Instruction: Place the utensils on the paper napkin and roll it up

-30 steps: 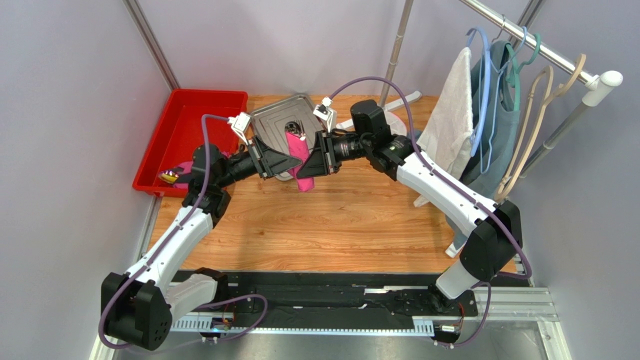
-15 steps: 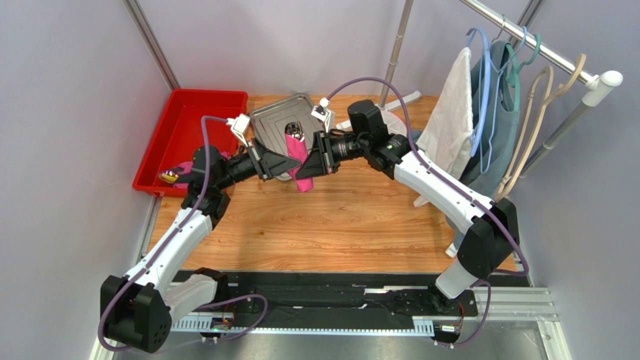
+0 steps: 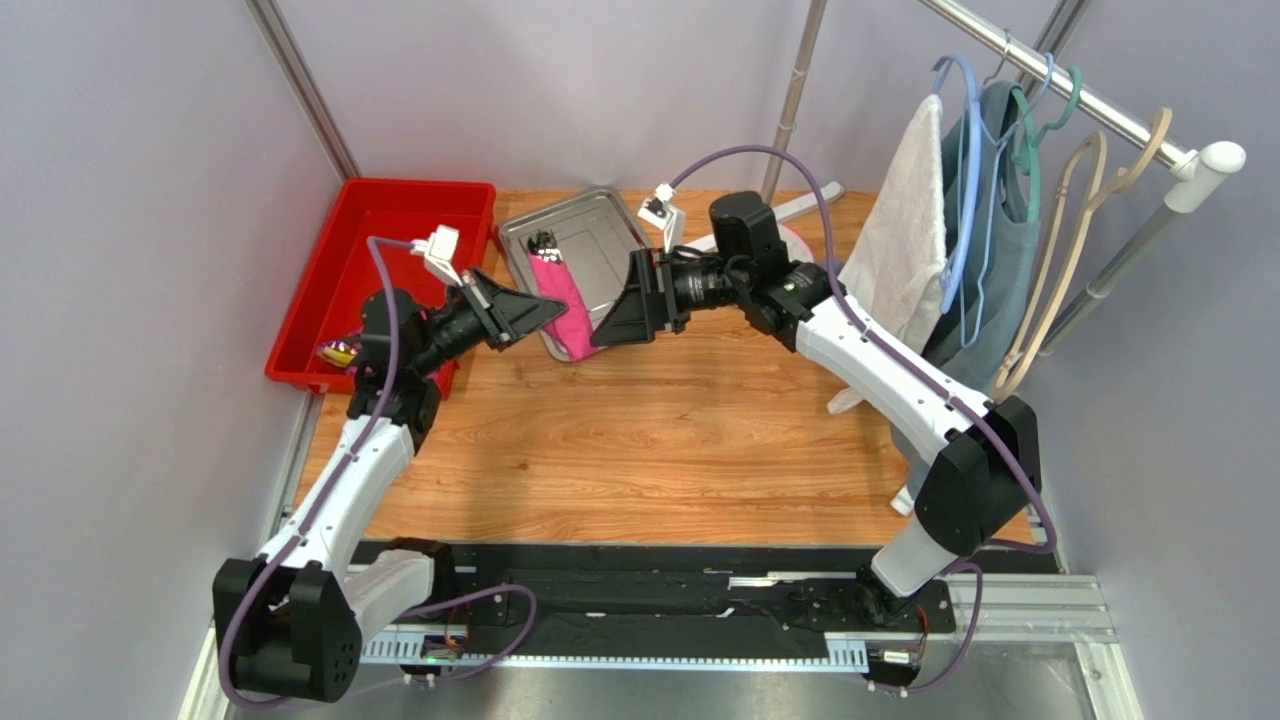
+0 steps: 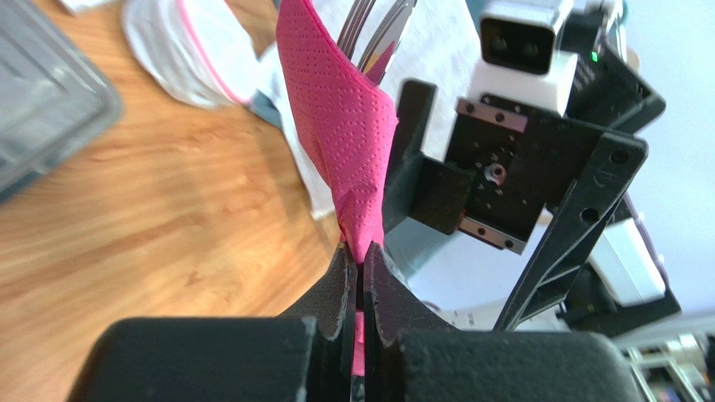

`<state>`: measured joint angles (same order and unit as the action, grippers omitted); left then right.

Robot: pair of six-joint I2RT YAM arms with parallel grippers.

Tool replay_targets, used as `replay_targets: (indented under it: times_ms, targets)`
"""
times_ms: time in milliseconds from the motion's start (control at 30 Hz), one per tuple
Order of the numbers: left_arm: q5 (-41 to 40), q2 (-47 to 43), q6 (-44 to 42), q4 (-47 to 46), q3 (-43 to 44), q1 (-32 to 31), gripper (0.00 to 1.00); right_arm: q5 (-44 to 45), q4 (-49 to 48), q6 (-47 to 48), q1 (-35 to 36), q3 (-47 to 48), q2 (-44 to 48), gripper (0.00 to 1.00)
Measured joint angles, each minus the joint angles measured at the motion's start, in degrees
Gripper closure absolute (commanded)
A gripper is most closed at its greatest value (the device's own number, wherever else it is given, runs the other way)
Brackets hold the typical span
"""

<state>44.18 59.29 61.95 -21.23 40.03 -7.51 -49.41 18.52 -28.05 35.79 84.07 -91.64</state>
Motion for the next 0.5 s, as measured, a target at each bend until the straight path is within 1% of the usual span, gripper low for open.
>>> replay_targets:
  times_ms: [100,267,400,500]
  targets:
    - [-1.05,0.31,0.22,0.09,0.0,4.5,1.0,1.01,0.09,0.04,-1.38,0.0,0.0,0.0]
    - [-4.68,3.17,-0.85,2.1,0.7,14.78,1.0,2.34,0.15,0.09,-2.6,0.0,0.0,0.0]
    - [-9.07,8.66,-5.01,7.72,5.62,21.66,1.0,2.47,0.55,0.37,-2.6,0.0,-0.13,0.0]
    - [-11.98,11.47,-7.67,8.66,8.09,25.14,1.0,2.45,0.55,0.46,-2.56,0.0,-0.83,0.0]
